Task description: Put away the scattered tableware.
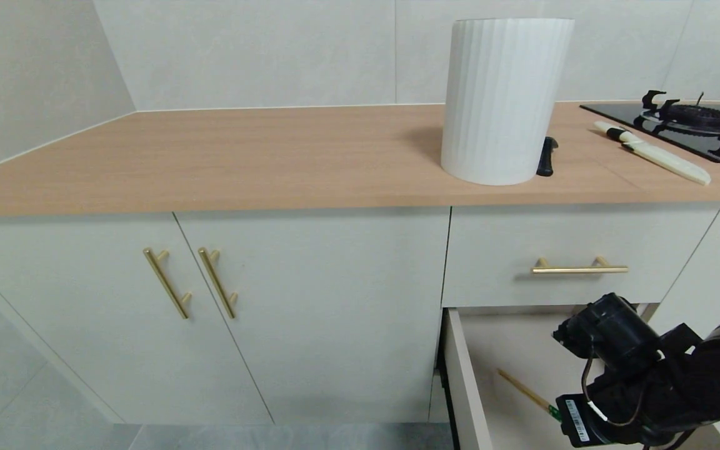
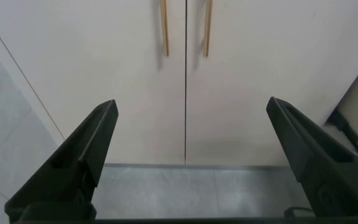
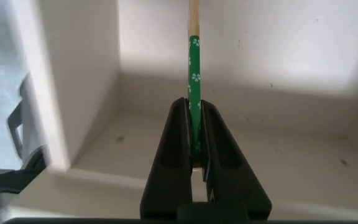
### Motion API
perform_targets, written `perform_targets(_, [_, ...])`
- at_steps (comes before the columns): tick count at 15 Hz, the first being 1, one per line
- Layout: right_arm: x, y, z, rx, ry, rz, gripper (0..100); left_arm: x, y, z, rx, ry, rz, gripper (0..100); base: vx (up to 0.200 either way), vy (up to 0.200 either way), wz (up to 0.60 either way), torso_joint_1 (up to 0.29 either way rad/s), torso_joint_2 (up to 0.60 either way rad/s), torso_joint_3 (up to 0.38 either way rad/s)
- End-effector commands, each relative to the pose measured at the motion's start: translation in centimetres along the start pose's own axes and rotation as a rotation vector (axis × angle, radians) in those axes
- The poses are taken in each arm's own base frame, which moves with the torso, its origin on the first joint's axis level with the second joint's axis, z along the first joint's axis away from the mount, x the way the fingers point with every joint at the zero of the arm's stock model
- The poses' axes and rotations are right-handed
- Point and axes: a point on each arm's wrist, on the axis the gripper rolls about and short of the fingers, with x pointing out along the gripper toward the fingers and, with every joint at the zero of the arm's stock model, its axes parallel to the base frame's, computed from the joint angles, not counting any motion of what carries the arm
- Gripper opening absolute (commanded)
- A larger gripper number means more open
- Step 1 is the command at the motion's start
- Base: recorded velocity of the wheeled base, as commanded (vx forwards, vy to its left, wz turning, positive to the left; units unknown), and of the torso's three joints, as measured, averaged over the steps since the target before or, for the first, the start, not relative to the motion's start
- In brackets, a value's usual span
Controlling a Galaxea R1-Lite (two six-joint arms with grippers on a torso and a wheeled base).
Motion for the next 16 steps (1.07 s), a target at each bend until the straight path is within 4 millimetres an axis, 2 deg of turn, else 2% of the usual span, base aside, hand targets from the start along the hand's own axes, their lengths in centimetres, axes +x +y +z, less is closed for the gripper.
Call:
perform_targets(1, [0.1, -0.1, -0.2, -0.001, 0.000, -0.001, 0, 0.0, 0.0, 0.0, -0.001, 0.000, 0.002, 100, 0.000, 0.000, 0.00, -0.076, 0.44, 0.339])
perform_targets(4, [0.1, 0.0, -0.2, -0.003, 0.000, 0.000, 0, 0.0, 0.0, 0.0, -0.001, 0.000, 0.001, 100, 0.000, 0.000, 0.00, -0.040, 0.17, 0.124])
perform_targets(6, [-0.1, 0.1, 0.2, 0.002, -0.054, 0.022, 0, 0.0, 0.0, 0.0, -0.001, 0.000, 0.001, 100, 0.000, 0.000, 0.00, -0.004, 0.03, 0.016])
perform_targets(9, [0.8, 0.2, 0.2, 0.007, -0.167, 0.069, 0, 0.0, 0.0, 0.0, -0.001, 0.000, 0.001, 100, 0.000, 0.000, 0.00, 0.000, 0.00, 0.000])
perform_targets(11, [2.8, 0.3, 0.5, 0.017, -0.226, 0.053, 0, 0.0, 0.0, 0.0, -0.001, 0.000, 0.001, 100, 0.000, 0.000, 0.00, 0.000, 0.00, 0.000])
perform_targets(14, [7.4, 0.3, 0.7, 0.076, -0.274, -0.104, 0, 0.0, 0.0, 0.0, -0.001, 0.000, 0.001, 100, 0.000, 0.000, 0.00, 0.000, 0.00, 0.000])
perform_targets(16, [8.9, 0.3, 0.7, 0.080, -0.278, -0.124, 0, 0.0, 0.0, 0.0, -0.001, 0.000, 0.001, 100, 0.000, 0.000, 0.00, 0.000, 0.00, 0.000])
